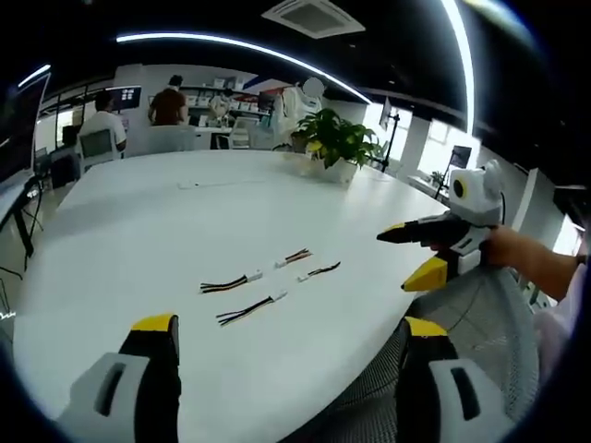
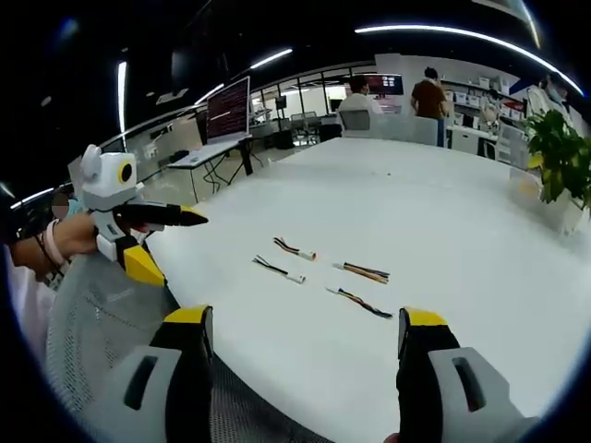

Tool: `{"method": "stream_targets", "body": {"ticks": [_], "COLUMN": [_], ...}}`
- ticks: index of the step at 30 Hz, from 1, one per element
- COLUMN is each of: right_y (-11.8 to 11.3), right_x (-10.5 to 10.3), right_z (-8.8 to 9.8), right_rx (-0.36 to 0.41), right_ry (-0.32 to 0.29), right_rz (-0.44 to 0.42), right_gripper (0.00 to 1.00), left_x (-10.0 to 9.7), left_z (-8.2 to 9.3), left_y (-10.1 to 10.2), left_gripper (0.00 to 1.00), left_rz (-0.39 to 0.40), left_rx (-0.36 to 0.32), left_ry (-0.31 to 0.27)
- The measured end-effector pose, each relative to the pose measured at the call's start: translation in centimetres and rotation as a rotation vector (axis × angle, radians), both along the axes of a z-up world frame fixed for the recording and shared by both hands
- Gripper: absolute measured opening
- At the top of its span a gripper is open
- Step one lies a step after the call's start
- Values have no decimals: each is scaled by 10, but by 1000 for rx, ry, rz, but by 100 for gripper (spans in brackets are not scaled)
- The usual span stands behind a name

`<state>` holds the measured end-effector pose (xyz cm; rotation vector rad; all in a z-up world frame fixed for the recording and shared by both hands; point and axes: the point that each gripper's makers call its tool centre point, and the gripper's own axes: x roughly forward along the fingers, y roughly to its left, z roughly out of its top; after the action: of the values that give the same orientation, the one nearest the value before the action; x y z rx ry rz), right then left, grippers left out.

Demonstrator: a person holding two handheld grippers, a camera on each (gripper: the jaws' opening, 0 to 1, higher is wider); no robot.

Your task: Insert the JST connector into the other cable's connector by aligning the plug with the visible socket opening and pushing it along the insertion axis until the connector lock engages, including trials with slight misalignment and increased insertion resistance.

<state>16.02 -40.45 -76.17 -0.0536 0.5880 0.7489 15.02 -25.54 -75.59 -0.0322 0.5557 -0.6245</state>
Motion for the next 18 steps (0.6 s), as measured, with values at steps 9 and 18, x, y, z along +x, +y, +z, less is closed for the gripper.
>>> {"method": "stream_targets", "body": {"ticks": [9, 18], "right_y": [1, 1], "right_x": [-1, 0], "right_z": [-1, -1], "right_rx": [-4, -2], "right_ry": [4, 6], "right_rz": [4, 2], "right_gripper": [80, 80], "left_x": [-1, -1], "left_z": [-1, -1], "left_y": [-2, -2], "left_gripper": [98, 98], "left_rz": [-12, -8], "left_rx": [3, -7], "left_ry": [2, 9]}}
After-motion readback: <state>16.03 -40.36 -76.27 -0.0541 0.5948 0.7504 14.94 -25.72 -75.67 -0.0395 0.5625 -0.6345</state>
